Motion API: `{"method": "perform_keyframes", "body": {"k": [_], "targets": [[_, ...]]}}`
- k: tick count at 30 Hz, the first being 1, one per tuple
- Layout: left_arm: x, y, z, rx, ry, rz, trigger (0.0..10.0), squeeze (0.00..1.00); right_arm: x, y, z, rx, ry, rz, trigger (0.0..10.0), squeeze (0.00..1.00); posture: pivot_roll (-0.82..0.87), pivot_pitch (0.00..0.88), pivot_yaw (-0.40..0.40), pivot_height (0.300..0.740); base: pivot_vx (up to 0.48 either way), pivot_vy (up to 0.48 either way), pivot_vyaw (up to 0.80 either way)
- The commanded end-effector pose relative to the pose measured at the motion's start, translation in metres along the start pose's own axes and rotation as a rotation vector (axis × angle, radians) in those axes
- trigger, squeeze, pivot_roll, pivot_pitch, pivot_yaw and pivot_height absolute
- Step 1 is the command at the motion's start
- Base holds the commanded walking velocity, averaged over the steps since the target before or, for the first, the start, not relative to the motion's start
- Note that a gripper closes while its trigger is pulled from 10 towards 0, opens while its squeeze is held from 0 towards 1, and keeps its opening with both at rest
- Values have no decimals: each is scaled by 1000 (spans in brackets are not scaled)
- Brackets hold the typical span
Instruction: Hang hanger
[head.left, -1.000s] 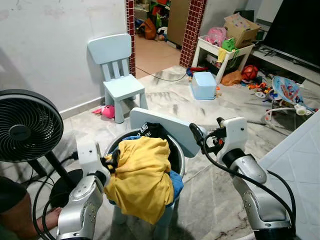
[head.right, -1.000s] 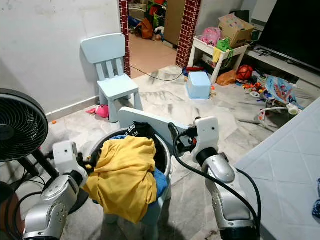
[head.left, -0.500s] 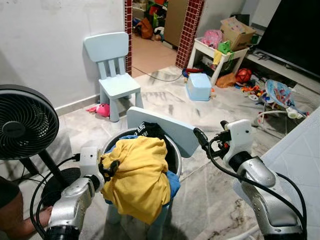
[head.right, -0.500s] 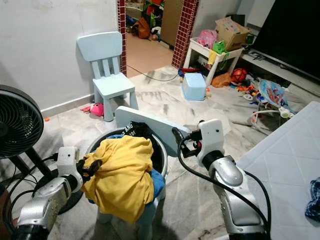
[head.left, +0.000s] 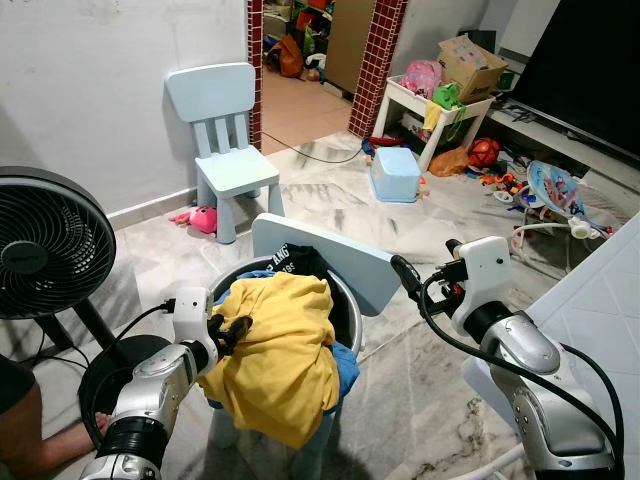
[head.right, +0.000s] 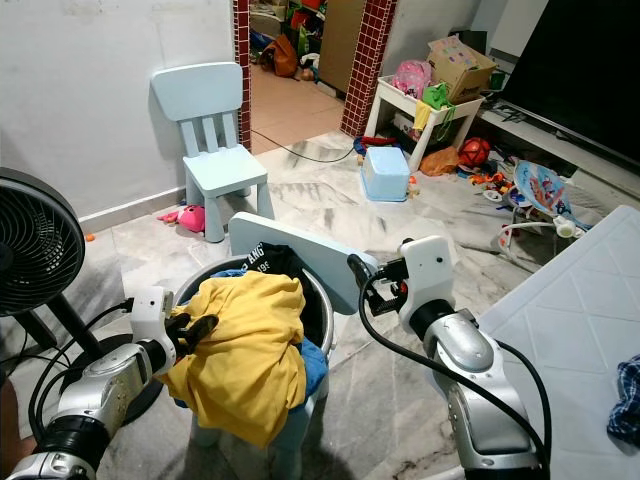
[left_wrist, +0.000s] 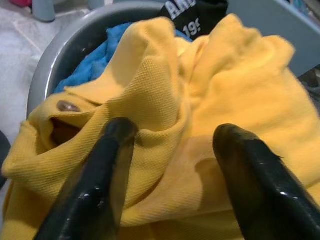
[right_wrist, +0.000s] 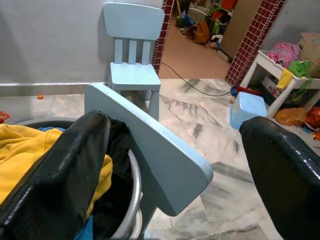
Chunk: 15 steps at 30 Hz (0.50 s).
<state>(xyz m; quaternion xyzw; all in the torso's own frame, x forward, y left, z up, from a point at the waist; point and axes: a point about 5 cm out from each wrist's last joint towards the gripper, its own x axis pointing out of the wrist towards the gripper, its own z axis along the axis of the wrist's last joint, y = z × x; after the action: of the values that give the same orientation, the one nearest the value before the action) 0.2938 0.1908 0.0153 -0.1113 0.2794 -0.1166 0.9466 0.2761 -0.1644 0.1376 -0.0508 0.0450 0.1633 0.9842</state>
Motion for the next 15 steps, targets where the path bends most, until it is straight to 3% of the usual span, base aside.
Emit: {"method": "perform_keyframes", "body": {"k": [1,7,12,15], "targets": [[3,1,3,16,2,6,0,0,-3,-6,4,-6,-8,-24,10000,0,-215,0,-121,740,0,0,0],[3,8,-3,-39,44,23,0,0,-2,-4,4,-4,-7,-23,10000,0,-208,0,-121,740,0,0,0],[1,14,-7,-20,64,25,0,0,0,-3,3,-3,-8,-20,10000,0,-202,0,-121,740,0,0,0],[0,15,-4,37,58,16,0,0,1,-4,3,-4,-8,-21,10000,0,-202,0,-120,740,0,0,0]]}}
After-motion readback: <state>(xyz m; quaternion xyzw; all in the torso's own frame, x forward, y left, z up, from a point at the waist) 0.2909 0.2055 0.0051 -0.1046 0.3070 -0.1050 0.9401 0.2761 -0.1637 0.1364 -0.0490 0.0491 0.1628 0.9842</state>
